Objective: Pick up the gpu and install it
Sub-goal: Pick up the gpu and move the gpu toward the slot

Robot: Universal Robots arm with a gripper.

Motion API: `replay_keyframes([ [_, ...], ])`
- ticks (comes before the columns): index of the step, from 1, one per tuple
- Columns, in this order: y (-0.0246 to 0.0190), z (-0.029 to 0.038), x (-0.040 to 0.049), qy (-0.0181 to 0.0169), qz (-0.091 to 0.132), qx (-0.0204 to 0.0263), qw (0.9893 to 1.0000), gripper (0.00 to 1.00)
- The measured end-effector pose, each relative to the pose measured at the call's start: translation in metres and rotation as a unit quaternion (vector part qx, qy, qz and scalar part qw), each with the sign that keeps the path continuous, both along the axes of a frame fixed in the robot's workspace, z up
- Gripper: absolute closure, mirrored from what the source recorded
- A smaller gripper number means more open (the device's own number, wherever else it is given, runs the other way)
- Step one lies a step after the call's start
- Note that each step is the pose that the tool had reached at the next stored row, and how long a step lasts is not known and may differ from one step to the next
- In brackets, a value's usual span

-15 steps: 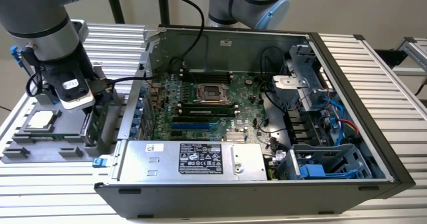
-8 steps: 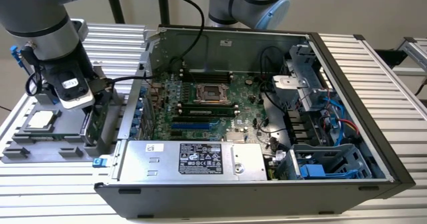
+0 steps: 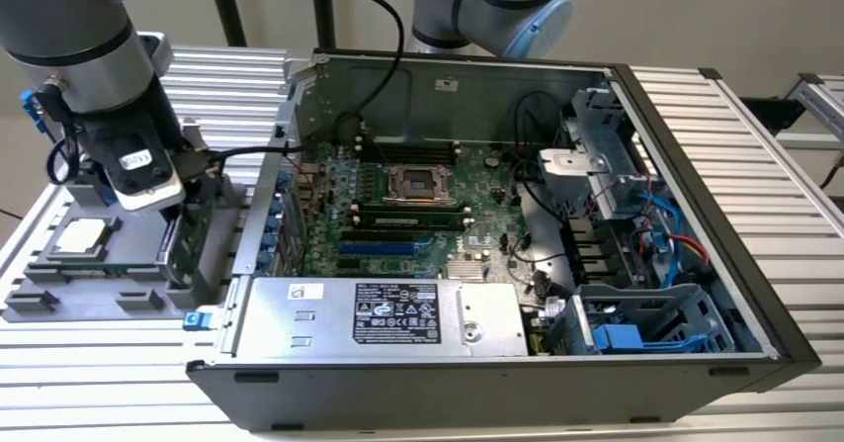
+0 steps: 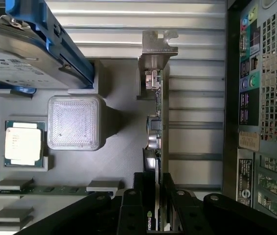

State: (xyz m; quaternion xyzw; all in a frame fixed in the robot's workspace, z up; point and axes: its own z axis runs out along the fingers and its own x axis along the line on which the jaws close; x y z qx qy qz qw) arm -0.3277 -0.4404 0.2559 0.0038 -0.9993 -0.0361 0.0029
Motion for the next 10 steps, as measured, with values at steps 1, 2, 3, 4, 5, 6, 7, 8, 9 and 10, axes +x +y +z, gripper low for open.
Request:
replay_keyframes([
  [1,0.0,0.0006,0.0,0.0,0.0,0.0,1.0,1.0],
  [2,0.0,0.0013,0.0,0.0,0.0,0.0,1.0,1.0],
  [3,0.0,0.0021,0.0,0.0,0.0,0.0,1.0,1.0],
  [4,0.0,0.0029,0.0,0.0,0.0,0.0,1.0,1.0],
  [5,0.0,0.0036,0.0,0.0,0.0,0.0,1.0,1.0],
  [6,0.0,0.0042,0.0,0.0,0.0,0.0,1.0,1.0],
  [7,0.0,0.0044,0.0,-0.0001,0.0,0.0001,1.0,1.0],
  [8,0.0,0.0047,0.0,-0.0001,0.0,0.0001,1.0,1.0],
  [9,0.0,0.0051,0.0,-0.0001,0.0,0.0,1.0,1.0],
  [10,0.0,0.0054,0.0,0.0,0.0,0.0,1.0,1.0],
])
